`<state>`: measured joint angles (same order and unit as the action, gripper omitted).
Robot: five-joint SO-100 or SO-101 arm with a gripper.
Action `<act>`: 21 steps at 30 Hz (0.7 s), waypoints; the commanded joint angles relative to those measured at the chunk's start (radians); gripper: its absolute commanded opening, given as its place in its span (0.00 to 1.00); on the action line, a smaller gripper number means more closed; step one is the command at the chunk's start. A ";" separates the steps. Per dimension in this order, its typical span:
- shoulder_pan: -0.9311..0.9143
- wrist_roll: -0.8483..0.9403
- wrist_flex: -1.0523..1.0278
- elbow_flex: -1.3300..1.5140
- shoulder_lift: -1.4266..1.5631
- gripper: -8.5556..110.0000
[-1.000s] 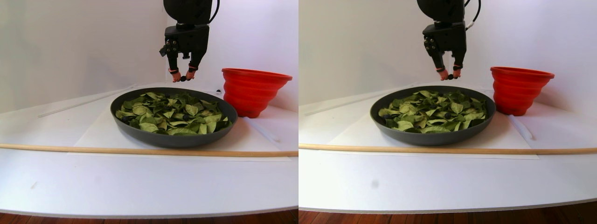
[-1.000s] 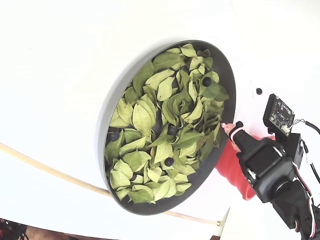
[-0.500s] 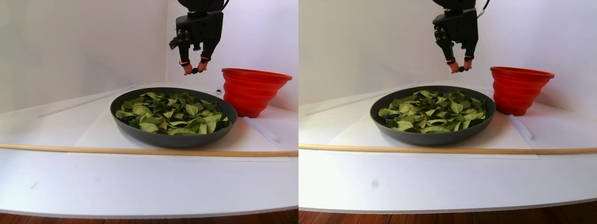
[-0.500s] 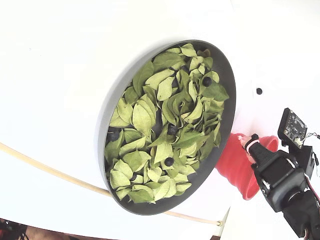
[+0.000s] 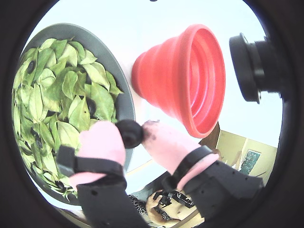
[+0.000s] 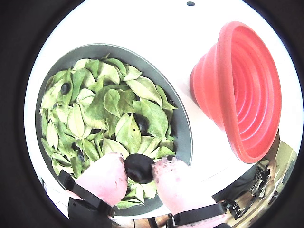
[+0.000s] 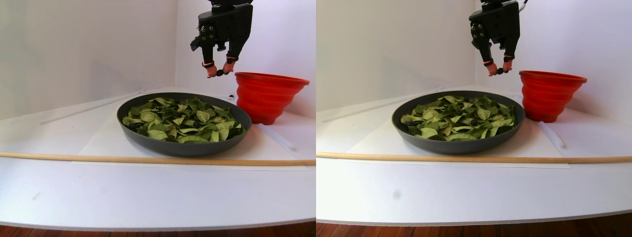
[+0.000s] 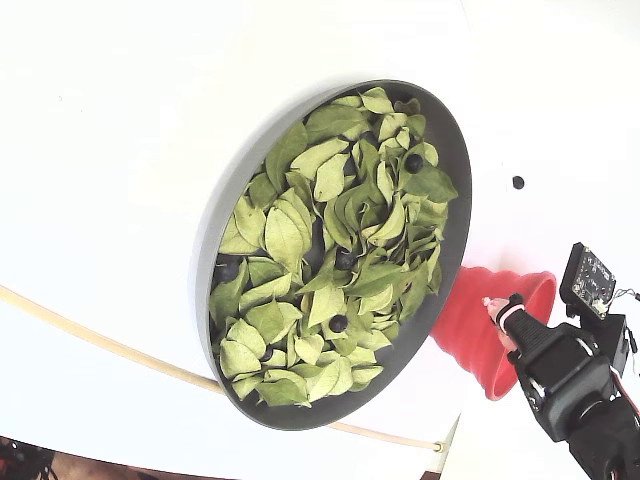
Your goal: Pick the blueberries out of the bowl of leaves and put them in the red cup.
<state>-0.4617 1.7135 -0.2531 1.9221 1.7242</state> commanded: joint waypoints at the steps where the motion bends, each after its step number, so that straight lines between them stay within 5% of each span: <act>1: -0.046 0.003 -0.002 -0.078 0.129 0.15; 21: -0.123 0.020 -0.003 -0.141 0.121 0.15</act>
<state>-0.5415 1.7257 -0.2546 1.8607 1.7242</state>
